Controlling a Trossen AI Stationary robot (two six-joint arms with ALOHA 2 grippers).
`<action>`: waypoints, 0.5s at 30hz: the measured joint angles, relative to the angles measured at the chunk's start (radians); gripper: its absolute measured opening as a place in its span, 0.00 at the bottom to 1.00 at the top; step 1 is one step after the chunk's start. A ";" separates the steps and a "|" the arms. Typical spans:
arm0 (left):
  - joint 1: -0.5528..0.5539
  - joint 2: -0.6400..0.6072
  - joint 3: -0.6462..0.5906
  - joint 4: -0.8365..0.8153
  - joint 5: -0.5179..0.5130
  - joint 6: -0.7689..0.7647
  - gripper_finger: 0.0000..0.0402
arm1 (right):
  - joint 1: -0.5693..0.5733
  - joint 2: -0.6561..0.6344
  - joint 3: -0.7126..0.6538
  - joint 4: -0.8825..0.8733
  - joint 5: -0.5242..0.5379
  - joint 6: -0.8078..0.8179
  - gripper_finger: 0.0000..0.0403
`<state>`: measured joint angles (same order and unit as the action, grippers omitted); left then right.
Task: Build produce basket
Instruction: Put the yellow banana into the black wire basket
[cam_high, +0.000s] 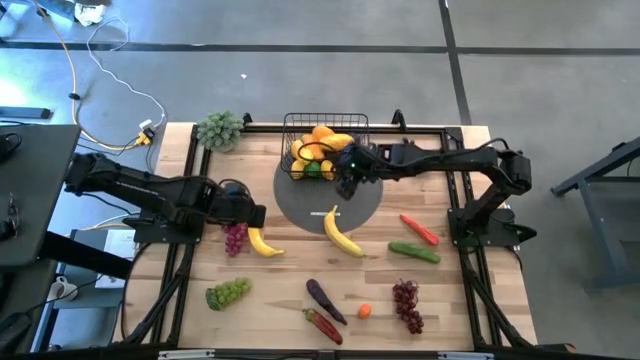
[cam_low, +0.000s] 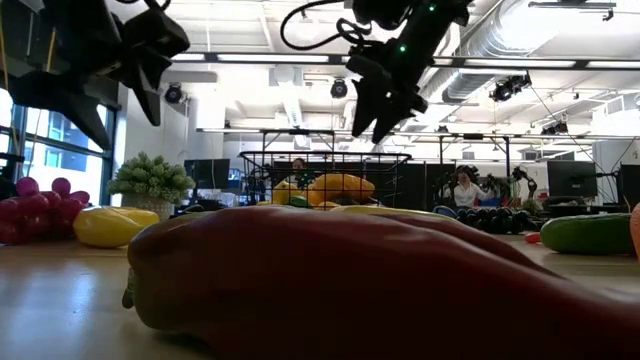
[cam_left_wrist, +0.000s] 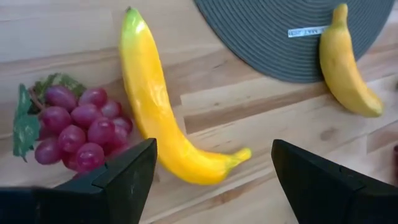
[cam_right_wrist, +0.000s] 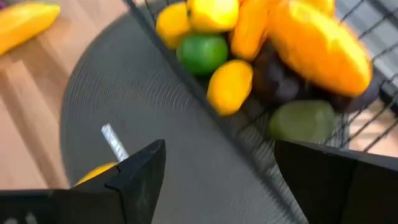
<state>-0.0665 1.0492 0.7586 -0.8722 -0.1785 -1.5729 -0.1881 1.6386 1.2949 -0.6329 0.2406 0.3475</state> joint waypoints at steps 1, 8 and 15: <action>-0.012 0.000 0.000 0.000 -0.011 -0.012 0.76 | 0.011 0.000 0.000 -0.016 -0.003 0.023 0.70; -0.085 0.015 0.000 0.004 -0.109 -0.108 0.76 | 0.089 0.000 0.000 -0.066 -0.008 0.116 0.70; -0.143 0.086 -0.002 0.006 -0.121 -0.180 0.76 | 0.143 0.001 0.000 -0.073 -0.008 0.154 0.70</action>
<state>-0.2095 1.1354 0.7570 -0.8661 -0.2996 -1.7525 -0.0453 1.6394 1.2949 -0.7063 0.2325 0.5011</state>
